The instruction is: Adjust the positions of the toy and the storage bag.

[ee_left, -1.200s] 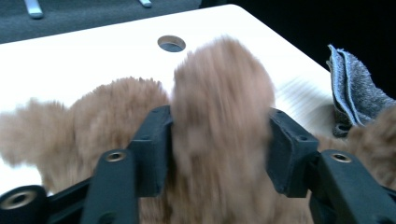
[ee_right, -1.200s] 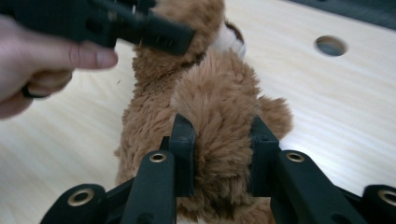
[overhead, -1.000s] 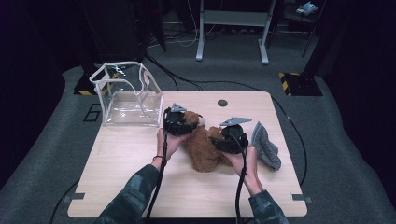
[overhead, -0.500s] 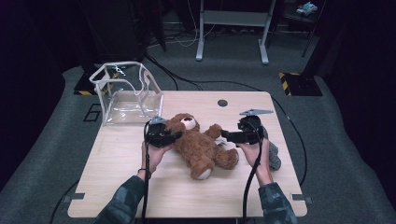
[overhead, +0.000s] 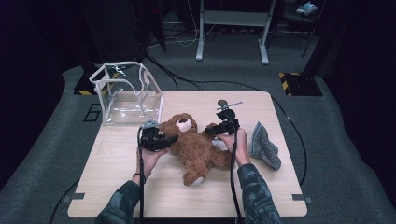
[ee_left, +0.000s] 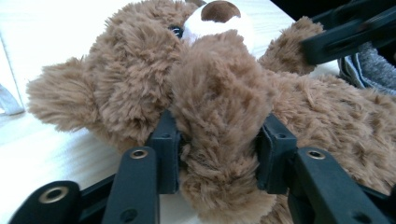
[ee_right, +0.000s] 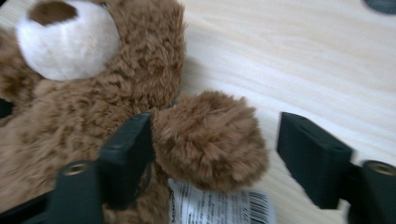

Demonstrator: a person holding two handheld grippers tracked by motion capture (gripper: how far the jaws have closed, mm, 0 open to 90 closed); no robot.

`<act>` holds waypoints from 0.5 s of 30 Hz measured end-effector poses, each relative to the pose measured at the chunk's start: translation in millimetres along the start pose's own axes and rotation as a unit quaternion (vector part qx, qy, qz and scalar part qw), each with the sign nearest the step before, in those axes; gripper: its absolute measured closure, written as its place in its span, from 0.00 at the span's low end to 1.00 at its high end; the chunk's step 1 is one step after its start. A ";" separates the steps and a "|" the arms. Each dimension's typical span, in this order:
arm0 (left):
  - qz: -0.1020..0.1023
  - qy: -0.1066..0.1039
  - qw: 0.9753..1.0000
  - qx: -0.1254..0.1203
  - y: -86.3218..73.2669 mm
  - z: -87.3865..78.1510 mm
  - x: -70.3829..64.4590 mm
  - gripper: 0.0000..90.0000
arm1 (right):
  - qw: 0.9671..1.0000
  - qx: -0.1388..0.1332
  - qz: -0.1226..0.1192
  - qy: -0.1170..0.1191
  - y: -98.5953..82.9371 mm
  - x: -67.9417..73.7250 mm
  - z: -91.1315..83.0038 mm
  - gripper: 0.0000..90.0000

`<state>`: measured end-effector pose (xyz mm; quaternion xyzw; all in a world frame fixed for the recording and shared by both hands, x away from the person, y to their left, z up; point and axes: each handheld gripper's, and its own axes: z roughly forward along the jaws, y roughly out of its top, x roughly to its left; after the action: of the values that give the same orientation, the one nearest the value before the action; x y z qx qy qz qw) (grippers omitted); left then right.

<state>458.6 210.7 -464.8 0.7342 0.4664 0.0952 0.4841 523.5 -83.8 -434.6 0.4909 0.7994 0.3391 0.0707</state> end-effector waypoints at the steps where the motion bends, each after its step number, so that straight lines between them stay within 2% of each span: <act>1: 0.002 0.002 1.000 -0.001 -1.6 -0.4 -0.8 0.64 | 1.000 0.003 0.002 0.003 -1.1 1.5 3.6 0.40; 2: 0.000 -0.001 1.000 -0.003 -3.8 -1.0 -1.4 0.65 | 1.000 0.006 -0.003 0.008 -3.1 2.2 6.7 0.47; 4: 0.000 0.003 1.000 -0.012 -7.2 -2.3 -2.9 0.72 | 1.000 0.009 -0.014 -0.004 -6.8 4.8 9.6 0.65; 6: -0.003 0.003 1.000 -0.023 -8.7 -4.9 -4.2 0.77 | 1.000 -0.001 -0.014 0.000 -9.5 4.3 5.8 0.75; 8: -0.003 0.000 1.000 -0.031 -7.4 -7.8 -4.6 0.80 | 1.000 -0.013 -0.016 0.003 -12.2 5.4 -1.3 0.80; 11: -0.006 -0.005 0.999 -0.034 -3.6 -11.0 -6.9 0.81 | 0.999 -0.027 -0.036 -0.010 -14.5 12.0 -14.3 0.83; 12: -0.001 -0.005 0.999 -0.034 -1.9 -11.6 -7.8 0.81 | 0.999 -0.029 -0.039 -0.018 -14.8 13.7 -19.4 0.83; 13: -0.004 -0.006 0.999 -0.036 -0.2 -12.8 -8.8 0.81 | 0.999 -0.032 -0.030 -0.017 -15.0 15.2 -25.1 0.83; 14: -0.003 -0.009 0.999 -0.036 1.8 -14.1 -9.1 0.81 | 0.998 -0.036 -0.036 -0.021 -15.6 16.2 -31.7 0.83; 15: -0.003 -0.010 0.999 -0.037 4.4 -15.9 -10.3 0.81 | 0.998 -0.041 -0.029 -0.024 -15.9 18.6 -38.0 0.84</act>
<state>446.2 212.2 -449.9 0.7154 0.4599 0.1029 0.5158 485.4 -90.9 -411.4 0.4720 0.7970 0.3574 0.1197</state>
